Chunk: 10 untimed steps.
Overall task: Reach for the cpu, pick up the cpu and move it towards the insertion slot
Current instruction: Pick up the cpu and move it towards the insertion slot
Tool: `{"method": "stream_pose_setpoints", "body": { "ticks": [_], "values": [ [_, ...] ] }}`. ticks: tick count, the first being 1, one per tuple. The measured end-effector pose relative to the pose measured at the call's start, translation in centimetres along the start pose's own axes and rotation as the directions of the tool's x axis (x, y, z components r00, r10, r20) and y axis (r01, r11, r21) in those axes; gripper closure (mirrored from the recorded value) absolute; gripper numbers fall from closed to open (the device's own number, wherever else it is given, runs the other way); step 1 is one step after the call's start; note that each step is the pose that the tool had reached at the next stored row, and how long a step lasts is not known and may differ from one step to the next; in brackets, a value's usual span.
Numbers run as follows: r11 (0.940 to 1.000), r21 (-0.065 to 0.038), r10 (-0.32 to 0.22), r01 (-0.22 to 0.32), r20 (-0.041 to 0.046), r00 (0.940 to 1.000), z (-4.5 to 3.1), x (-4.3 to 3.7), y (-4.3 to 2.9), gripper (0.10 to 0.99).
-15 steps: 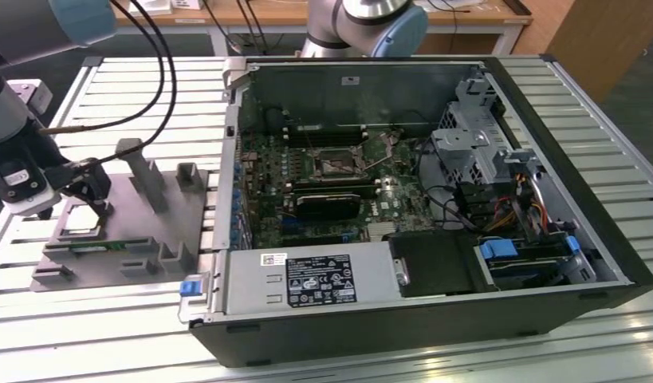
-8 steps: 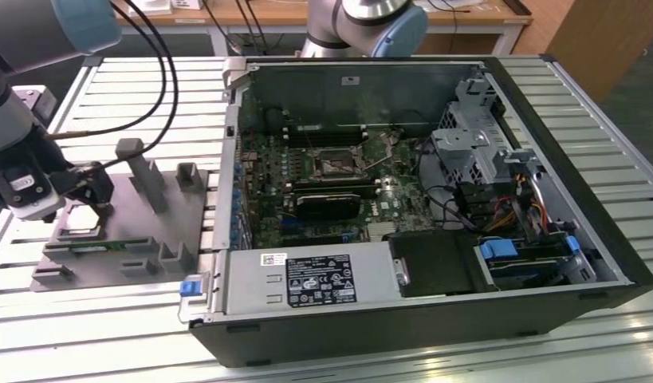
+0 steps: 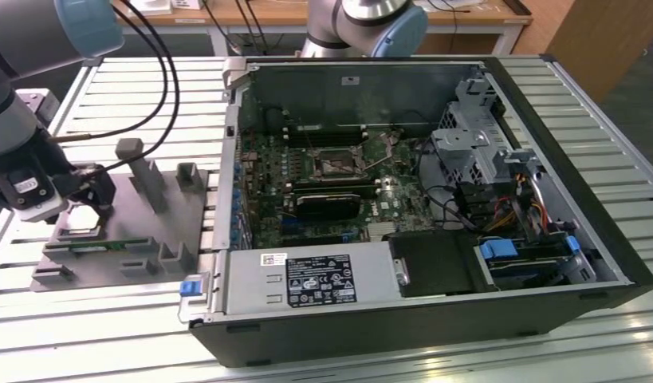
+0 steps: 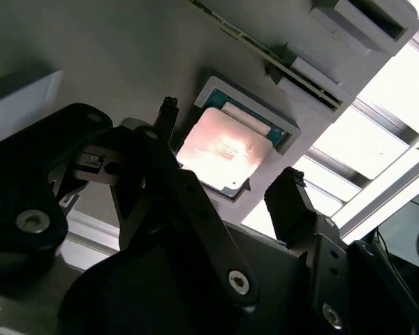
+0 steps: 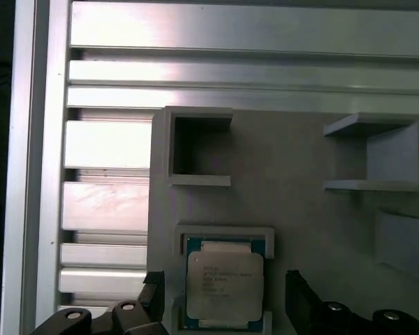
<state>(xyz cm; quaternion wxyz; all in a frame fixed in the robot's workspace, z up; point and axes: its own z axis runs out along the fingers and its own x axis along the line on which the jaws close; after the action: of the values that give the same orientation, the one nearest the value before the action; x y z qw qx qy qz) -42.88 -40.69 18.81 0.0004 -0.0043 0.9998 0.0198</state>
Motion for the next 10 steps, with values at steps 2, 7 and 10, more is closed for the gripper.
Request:
{"method": "stream_pose_setpoints", "body": {
  "ticks": [2, 7, 10],
  "values": [
    [1.0000, 0.000, 0.000, 0.000, 0.0000, 1.0000, 0.15, 0.00, 0.00, 0.306],
    [1.0000, 0.000, 0.000, 0.000, 0.0003, 1.0000, 0.28, 0.03, 0.00, 0.392],
    [1.0000, 0.000, 0.000, 0.000, 0.0005, 1.0000, 0.32, 0.04, 0.00, 0.392]
  ]
}}
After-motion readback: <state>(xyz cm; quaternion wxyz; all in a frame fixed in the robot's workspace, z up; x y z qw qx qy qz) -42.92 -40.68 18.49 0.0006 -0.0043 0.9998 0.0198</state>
